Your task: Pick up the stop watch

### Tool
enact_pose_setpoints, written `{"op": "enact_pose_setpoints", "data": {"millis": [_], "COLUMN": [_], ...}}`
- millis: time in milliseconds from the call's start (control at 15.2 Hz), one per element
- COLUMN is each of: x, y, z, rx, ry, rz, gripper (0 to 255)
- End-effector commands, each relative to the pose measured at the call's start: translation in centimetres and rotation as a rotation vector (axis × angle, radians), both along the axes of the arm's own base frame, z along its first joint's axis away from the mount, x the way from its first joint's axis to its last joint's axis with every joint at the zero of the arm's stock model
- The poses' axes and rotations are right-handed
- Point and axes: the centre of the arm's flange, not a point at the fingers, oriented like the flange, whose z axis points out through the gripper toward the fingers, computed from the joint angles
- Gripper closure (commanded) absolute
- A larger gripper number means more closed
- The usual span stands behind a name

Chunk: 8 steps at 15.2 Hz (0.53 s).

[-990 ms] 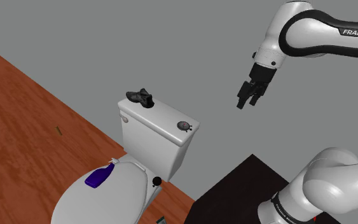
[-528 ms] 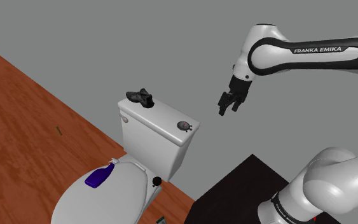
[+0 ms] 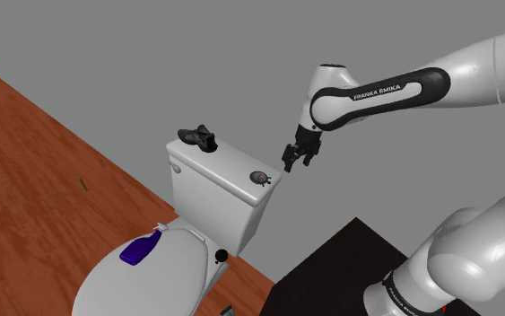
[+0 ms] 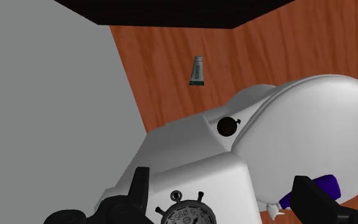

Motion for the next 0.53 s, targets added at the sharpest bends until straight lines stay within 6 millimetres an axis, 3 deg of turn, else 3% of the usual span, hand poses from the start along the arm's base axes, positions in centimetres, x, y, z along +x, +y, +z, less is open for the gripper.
{"op": "enact_pose_setpoints", "data": {"millis": [0, 462], "x": [1.7, 7.6], "y": [0.1, 0.6], "z": [-1.7, -8.8], "rx": [-0.009, -0.038], "ry": [-0.004, -0.011], "rz": [-0.001, -0.005], "gripper": [0, 0]}}
